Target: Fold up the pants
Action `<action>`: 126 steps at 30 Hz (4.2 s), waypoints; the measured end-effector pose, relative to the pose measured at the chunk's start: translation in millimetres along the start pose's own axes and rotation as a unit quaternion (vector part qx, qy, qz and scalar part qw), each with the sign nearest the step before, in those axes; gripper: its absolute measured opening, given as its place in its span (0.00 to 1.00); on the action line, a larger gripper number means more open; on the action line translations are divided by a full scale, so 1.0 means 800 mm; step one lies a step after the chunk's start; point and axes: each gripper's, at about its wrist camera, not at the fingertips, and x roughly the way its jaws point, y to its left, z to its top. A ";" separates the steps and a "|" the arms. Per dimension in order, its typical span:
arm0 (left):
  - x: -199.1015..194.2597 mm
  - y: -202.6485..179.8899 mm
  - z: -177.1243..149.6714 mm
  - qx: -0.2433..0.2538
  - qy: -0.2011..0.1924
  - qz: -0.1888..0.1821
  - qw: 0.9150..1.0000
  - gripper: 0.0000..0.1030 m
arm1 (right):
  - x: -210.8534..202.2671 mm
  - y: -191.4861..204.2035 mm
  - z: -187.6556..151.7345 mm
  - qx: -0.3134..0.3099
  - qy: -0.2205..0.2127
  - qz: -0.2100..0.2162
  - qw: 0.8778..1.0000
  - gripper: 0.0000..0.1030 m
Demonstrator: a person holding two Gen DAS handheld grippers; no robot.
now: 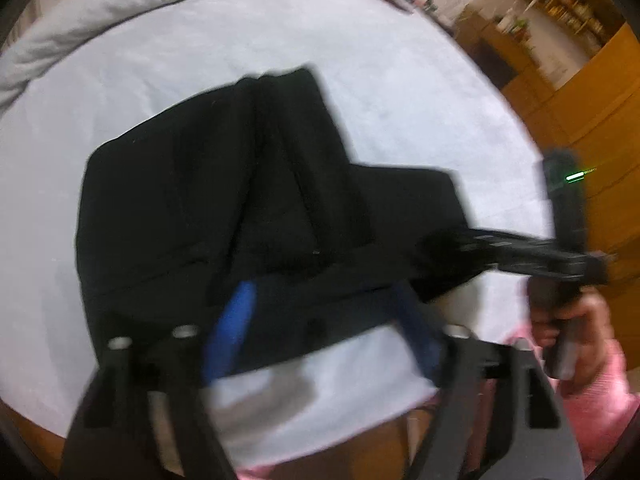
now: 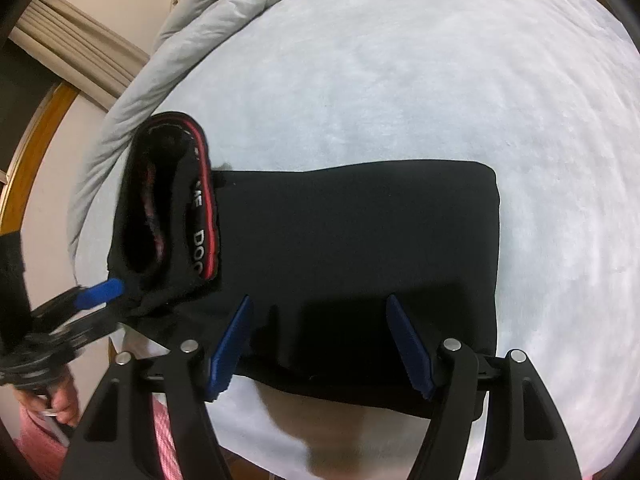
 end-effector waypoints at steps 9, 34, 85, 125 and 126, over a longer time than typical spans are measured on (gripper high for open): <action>-0.055 0.083 -0.012 -0.135 -0.051 0.111 0.983 0.86 | -0.018 0.072 0.009 -0.083 -0.022 0.043 0.995 0.68; -0.040 0.116 -0.038 -0.162 -0.039 0.144 0.975 0.88 | -0.002 0.156 0.027 -0.181 0.018 0.121 0.976 0.05; -0.052 0.038 -0.031 -0.125 -0.056 0.194 0.971 0.89 | 0.002 0.120 0.043 -0.096 0.023 0.159 0.982 0.17; 0.034 -0.029 -0.022 -0.061 0.017 0.191 0.980 0.90 | -0.032 -0.062 0.002 0.041 0.020 0.046 0.998 0.34; 0.032 -0.027 -0.023 -0.062 0.017 0.191 0.979 0.90 | -0.036 -0.063 0.003 0.039 0.021 0.050 0.998 0.37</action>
